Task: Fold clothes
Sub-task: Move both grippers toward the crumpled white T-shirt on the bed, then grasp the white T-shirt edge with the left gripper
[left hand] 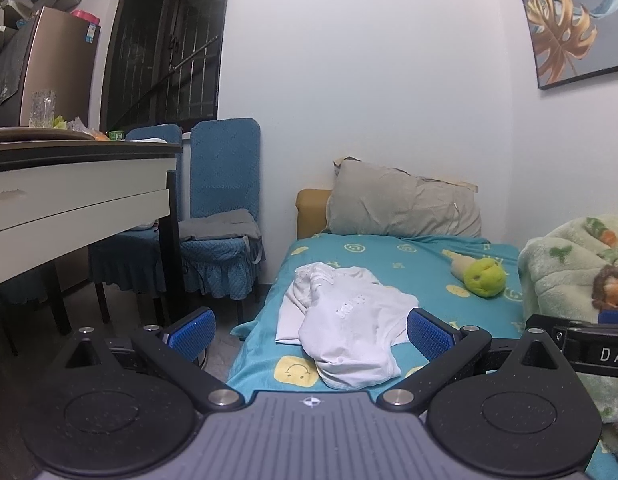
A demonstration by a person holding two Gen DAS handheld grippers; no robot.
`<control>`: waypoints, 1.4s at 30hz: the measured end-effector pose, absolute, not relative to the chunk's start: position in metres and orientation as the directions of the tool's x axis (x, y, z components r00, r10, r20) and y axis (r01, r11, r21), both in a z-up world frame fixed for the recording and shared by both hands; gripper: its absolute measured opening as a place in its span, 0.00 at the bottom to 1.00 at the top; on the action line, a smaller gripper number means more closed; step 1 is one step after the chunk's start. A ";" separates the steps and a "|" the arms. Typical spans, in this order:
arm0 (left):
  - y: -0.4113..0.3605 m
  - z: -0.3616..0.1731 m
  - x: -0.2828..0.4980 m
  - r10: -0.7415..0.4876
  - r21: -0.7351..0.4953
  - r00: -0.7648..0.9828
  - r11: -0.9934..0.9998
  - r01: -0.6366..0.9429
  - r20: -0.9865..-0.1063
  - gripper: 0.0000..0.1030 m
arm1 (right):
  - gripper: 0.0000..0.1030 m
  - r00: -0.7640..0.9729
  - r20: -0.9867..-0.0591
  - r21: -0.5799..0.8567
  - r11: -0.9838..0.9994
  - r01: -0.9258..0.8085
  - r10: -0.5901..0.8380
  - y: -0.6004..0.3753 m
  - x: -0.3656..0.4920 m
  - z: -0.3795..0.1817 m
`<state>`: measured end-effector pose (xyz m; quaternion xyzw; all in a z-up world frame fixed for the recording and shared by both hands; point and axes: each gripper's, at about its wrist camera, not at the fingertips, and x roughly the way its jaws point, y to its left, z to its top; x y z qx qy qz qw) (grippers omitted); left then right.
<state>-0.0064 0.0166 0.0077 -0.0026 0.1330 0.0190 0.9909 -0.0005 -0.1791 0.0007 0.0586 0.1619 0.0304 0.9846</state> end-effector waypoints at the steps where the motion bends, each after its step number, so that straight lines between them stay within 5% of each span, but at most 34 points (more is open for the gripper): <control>1: 0.016 0.007 -0.007 0.036 -0.003 0.966 0.999 -0.038 -0.258 1.00 | 1.00 0.945 -0.318 0.129 0.991 -0.036 0.076 -0.181 0.000 0.001; 6: 0.000 -0.005 0.006 0.045 0.075 0.980 0.997 -0.031 -0.192 1.00 | 1.00 0.940 -0.336 0.107 0.994 -0.019 0.054 -0.185 0.016 0.012; 19: -0.078 -0.112 0.165 -0.085 0.321 0.862 0.906 0.276 -0.500 0.86 | 1.00 0.916 -0.401 0.217 0.972 0.096 -0.001 -0.240 0.063 0.015; 23: -0.082 -0.157 0.186 -0.098 0.458 0.865 0.816 0.353 -0.493 0.84 | 1.00 0.894 -0.447 0.271 0.955 0.118 0.016 -0.257 0.073 -0.007; 29: -0.072 -0.192 0.234 -0.029 0.470 0.864 0.830 0.301 -0.503 0.67 | 1.00 0.884 -0.466 0.280 0.954 0.108 0.037 -0.255 0.101 -0.029; 31: -0.068 -0.184 0.242 -0.028 0.440 0.874 0.856 0.272 -0.486 0.38 | 1.00 0.880 -0.475 0.268 0.956 0.115 0.028 -0.252 0.109 -0.037; 34: -0.059 -0.171 0.253 -0.038 0.360 0.862 0.898 0.251 -0.505 0.13 | 1.00 0.874 -0.485 0.252 0.959 0.128 0.011 -0.251 0.117 -0.047; 42: -0.040 -0.104 0.214 -0.139 0.183 0.928 0.960 0.212 -0.346 0.09 | 1.00 0.930 -0.367 0.249 0.959 0.134 -0.034 -0.253 0.112 -0.048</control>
